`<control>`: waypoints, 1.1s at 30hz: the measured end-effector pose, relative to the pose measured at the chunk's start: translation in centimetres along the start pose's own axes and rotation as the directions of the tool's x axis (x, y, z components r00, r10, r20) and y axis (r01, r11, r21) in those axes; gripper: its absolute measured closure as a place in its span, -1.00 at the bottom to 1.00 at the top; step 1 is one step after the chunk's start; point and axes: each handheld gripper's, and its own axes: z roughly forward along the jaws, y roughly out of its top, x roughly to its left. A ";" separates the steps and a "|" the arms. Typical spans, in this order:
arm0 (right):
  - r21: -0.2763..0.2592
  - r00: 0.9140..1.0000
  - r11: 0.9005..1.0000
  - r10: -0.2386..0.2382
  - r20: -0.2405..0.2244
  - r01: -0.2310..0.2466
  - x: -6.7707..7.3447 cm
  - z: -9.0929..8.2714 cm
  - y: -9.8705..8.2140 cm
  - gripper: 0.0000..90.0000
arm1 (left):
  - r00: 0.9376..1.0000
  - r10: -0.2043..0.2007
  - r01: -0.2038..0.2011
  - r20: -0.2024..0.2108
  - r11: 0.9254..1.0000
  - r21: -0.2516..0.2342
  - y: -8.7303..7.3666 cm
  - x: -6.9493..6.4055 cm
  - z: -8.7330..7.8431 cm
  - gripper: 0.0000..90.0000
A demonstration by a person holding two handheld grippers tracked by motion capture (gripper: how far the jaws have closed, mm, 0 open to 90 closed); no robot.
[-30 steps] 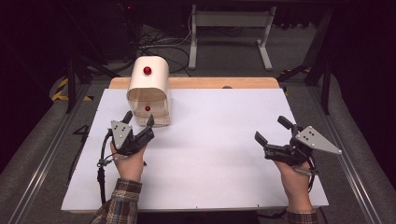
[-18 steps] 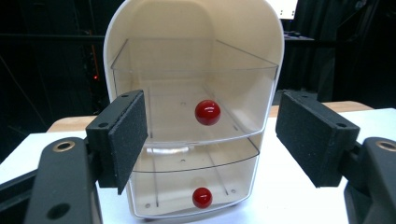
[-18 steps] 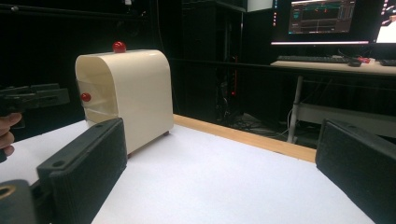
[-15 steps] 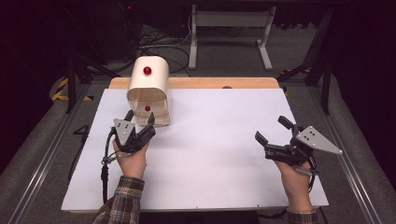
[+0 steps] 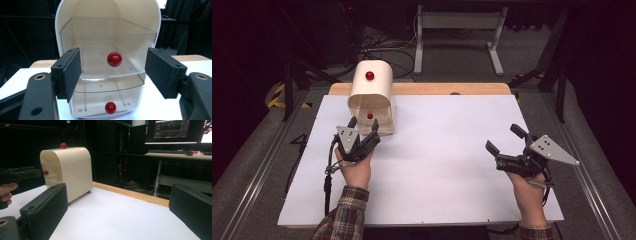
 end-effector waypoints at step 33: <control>-0.003 1.000 1.000 0.007 0.002 -0.007 -0.2 0.0 0.0 -0.94 | 0.998 0.021 -0.022 -0.055 1.000 -0.013 -0.5 -1.7 1.6 -0.01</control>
